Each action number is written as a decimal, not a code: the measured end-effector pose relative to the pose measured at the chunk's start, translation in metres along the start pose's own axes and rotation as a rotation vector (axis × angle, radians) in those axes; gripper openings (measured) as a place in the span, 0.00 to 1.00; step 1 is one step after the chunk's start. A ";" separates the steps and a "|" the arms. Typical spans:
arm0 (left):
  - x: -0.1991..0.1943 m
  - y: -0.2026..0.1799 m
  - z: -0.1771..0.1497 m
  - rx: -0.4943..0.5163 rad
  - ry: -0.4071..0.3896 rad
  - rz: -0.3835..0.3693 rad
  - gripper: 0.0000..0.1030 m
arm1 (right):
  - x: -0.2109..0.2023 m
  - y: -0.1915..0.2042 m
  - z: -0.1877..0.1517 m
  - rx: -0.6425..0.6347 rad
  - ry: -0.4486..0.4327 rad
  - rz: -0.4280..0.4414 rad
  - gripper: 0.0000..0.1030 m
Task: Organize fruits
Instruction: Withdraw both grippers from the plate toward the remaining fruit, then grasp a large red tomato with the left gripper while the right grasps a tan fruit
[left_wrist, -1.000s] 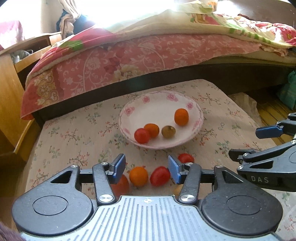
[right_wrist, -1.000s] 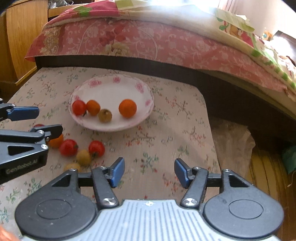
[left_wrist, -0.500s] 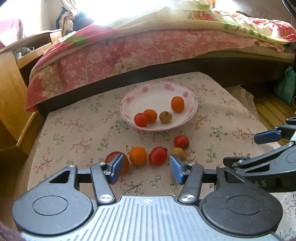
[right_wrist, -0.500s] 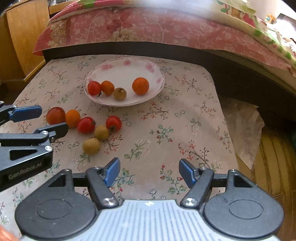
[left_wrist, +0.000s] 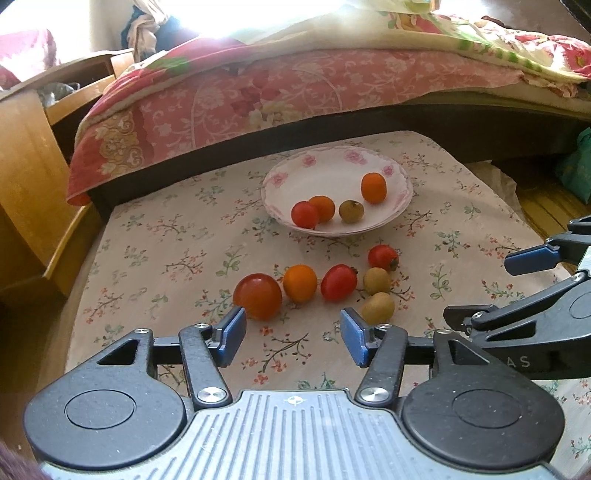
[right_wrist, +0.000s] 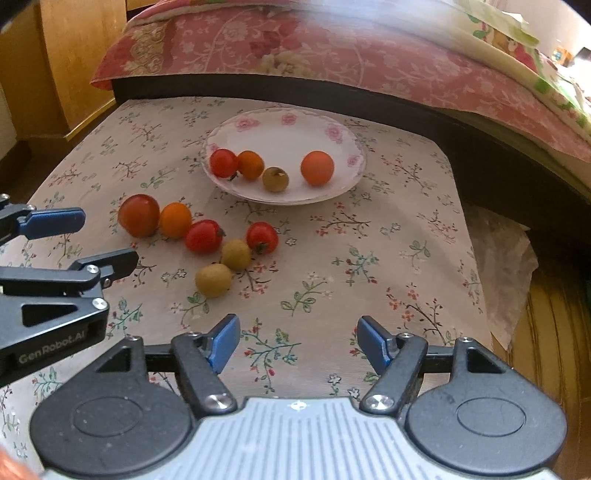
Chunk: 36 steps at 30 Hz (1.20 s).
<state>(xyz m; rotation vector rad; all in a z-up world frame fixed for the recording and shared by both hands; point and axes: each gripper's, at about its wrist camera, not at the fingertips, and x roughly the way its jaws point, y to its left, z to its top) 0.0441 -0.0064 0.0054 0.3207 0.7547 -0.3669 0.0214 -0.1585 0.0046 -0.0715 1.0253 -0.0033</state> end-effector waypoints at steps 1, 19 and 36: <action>0.000 0.001 -0.001 0.000 0.000 0.001 0.64 | 0.000 0.001 0.000 -0.003 0.001 0.004 0.68; -0.001 0.024 -0.018 -0.034 0.028 0.021 0.64 | 0.007 0.010 0.000 -0.026 0.002 0.043 0.68; 0.001 0.033 -0.033 -0.001 0.032 -0.022 0.63 | 0.011 0.011 0.000 -0.036 -0.064 0.179 0.68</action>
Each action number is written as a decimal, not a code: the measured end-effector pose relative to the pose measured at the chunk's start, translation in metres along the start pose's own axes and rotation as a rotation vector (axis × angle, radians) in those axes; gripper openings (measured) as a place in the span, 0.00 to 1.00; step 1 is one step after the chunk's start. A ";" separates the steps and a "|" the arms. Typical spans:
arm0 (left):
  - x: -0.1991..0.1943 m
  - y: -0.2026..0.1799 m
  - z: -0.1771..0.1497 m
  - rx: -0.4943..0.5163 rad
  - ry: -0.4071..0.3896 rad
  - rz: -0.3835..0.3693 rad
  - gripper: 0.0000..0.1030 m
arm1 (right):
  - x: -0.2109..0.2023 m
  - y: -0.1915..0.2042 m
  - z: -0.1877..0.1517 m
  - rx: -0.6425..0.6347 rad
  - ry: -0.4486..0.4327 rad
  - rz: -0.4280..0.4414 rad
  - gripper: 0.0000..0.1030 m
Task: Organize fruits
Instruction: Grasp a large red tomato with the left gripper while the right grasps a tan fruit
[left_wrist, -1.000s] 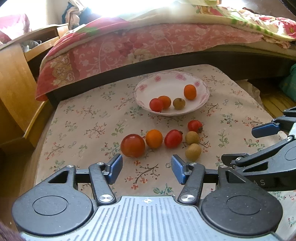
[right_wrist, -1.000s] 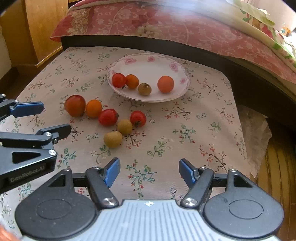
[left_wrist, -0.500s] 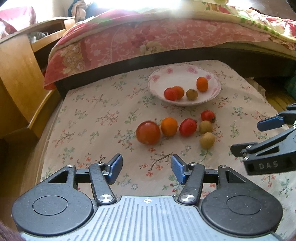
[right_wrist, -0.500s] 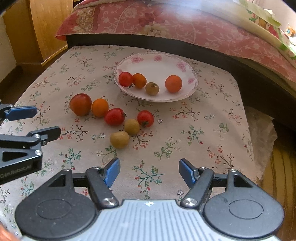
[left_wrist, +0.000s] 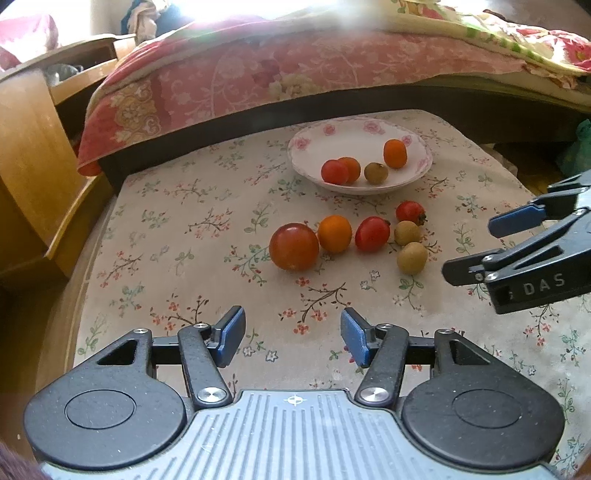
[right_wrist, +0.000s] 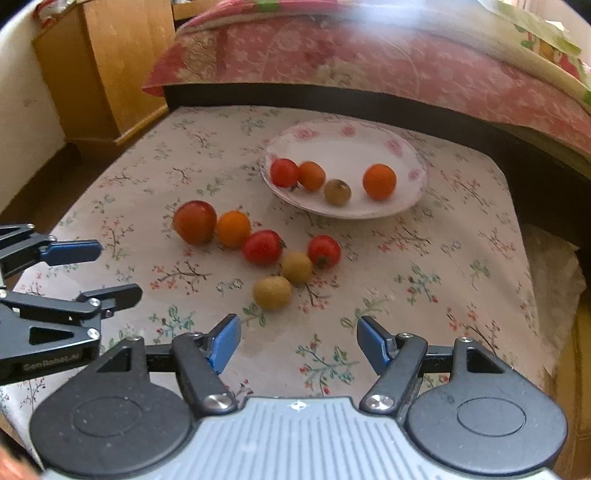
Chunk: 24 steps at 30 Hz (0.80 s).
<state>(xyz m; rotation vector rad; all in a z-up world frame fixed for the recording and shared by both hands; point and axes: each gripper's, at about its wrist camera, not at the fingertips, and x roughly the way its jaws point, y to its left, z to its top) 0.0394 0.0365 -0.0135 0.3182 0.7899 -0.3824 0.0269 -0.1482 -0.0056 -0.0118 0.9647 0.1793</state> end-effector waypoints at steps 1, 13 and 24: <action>0.002 0.000 0.001 0.002 0.000 -0.005 0.63 | 0.003 0.000 0.001 0.000 -0.002 0.009 0.68; 0.034 -0.004 0.024 0.085 -0.035 -0.002 0.63 | 0.041 -0.004 0.013 0.023 0.000 0.088 0.40; 0.069 -0.013 0.043 0.139 -0.035 -0.001 0.54 | 0.042 -0.001 0.016 -0.006 0.016 0.089 0.30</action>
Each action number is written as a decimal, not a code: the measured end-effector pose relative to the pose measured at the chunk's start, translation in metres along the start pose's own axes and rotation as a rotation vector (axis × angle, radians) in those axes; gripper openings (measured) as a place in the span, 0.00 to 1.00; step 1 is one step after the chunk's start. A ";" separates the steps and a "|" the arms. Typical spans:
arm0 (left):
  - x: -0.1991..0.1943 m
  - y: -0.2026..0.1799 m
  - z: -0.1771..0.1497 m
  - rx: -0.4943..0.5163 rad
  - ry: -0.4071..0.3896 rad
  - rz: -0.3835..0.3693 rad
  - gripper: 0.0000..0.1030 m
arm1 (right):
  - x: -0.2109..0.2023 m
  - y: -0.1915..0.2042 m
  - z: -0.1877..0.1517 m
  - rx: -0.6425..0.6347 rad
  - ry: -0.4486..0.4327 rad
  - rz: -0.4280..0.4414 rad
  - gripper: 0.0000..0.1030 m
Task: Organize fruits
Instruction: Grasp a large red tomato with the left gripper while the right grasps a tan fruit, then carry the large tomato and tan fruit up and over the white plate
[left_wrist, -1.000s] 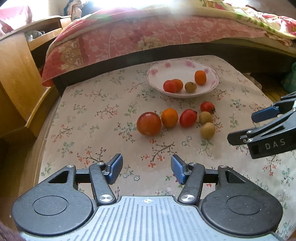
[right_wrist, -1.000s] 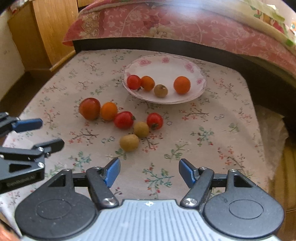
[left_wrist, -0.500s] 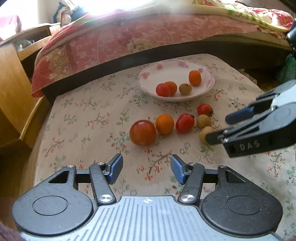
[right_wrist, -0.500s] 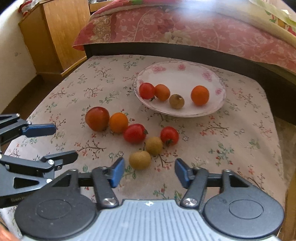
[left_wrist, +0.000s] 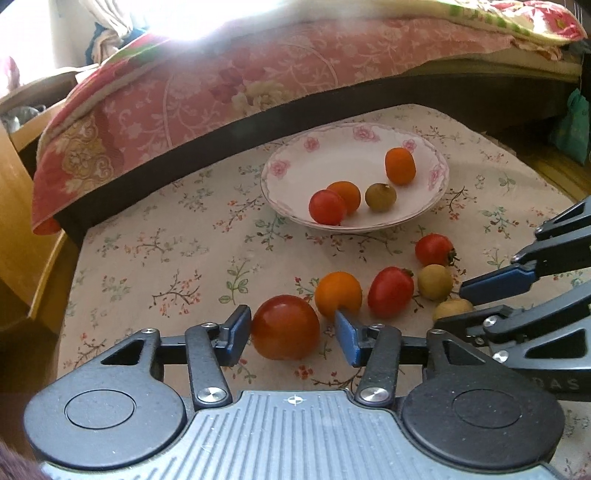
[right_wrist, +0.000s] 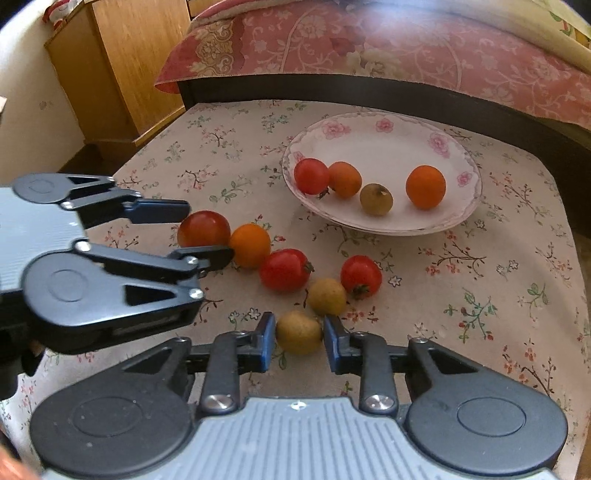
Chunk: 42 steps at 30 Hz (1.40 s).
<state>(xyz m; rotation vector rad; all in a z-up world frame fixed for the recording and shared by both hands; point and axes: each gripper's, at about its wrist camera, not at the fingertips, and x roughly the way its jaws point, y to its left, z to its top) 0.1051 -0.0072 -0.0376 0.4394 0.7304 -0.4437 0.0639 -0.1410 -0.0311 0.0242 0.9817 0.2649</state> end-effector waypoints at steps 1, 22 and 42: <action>-0.001 -0.001 0.000 0.006 -0.003 0.004 0.52 | 0.000 -0.001 0.000 0.001 0.003 -0.002 0.30; -0.029 -0.003 -0.013 -0.038 0.030 -0.016 0.38 | -0.013 -0.003 -0.003 -0.017 0.018 -0.090 0.30; -0.027 -0.011 -0.029 0.036 0.021 0.031 0.56 | -0.012 -0.006 -0.007 -0.017 0.035 -0.086 0.30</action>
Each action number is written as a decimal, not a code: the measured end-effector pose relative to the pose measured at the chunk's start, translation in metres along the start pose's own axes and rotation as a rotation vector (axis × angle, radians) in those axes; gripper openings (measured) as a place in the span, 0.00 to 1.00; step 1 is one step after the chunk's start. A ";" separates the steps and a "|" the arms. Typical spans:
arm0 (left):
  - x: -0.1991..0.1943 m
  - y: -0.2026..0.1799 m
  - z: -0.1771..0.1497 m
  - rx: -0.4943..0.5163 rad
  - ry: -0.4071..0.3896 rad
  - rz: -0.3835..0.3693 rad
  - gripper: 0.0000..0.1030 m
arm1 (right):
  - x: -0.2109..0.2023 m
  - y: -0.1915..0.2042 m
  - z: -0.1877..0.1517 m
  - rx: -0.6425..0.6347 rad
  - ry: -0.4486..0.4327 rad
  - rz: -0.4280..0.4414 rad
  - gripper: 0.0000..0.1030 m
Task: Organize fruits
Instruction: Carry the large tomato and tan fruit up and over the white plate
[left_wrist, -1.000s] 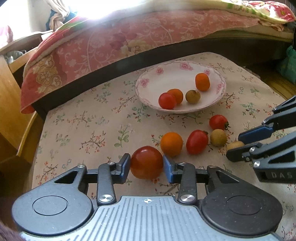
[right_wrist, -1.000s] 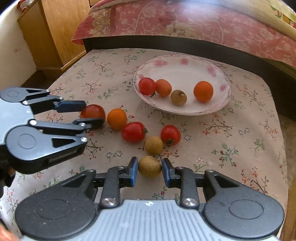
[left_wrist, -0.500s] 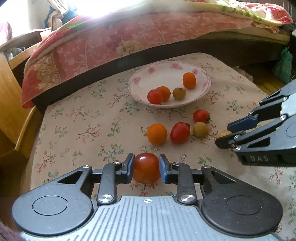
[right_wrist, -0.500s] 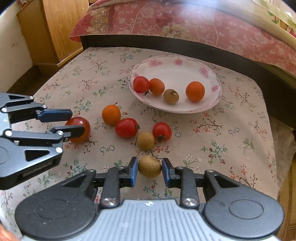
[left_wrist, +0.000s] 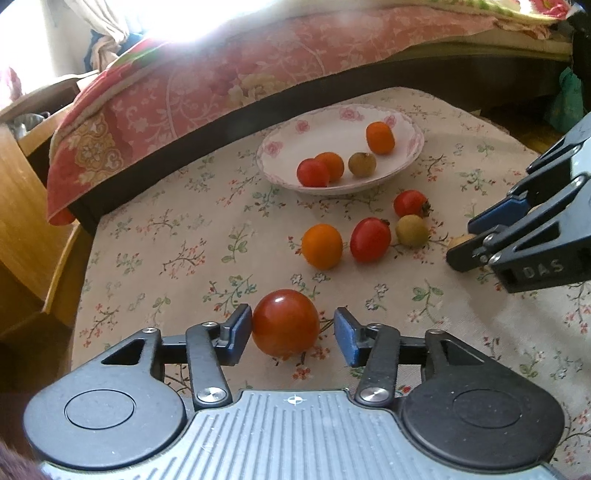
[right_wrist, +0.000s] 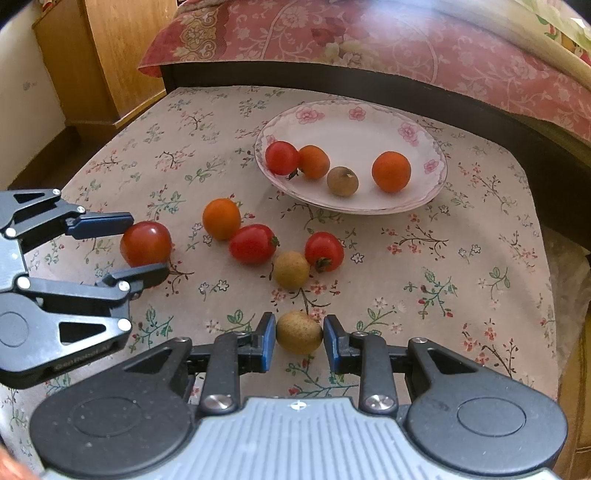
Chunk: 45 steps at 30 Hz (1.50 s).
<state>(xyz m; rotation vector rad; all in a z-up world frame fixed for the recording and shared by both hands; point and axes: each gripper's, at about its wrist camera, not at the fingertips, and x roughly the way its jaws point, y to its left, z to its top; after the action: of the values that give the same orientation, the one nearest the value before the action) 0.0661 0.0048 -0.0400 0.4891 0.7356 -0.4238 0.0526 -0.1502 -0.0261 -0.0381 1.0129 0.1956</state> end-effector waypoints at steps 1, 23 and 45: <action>0.001 0.001 0.000 -0.006 0.000 0.000 0.56 | 0.000 0.000 0.000 0.000 -0.001 0.000 0.30; 0.012 0.001 0.006 -0.032 0.051 -0.015 0.48 | -0.001 0.000 0.000 0.002 -0.007 -0.013 0.30; 0.004 -0.014 0.028 -0.021 0.000 -0.021 0.48 | -0.010 -0.001 0.002 0.008 -0.041 -0.031 0.30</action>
<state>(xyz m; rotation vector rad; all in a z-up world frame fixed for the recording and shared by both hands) 0.0765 -0.0226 -0.0287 0.4618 0.7450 -0.4352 0.0496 -0.1525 -0.0163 -0.0422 0.9712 0.1634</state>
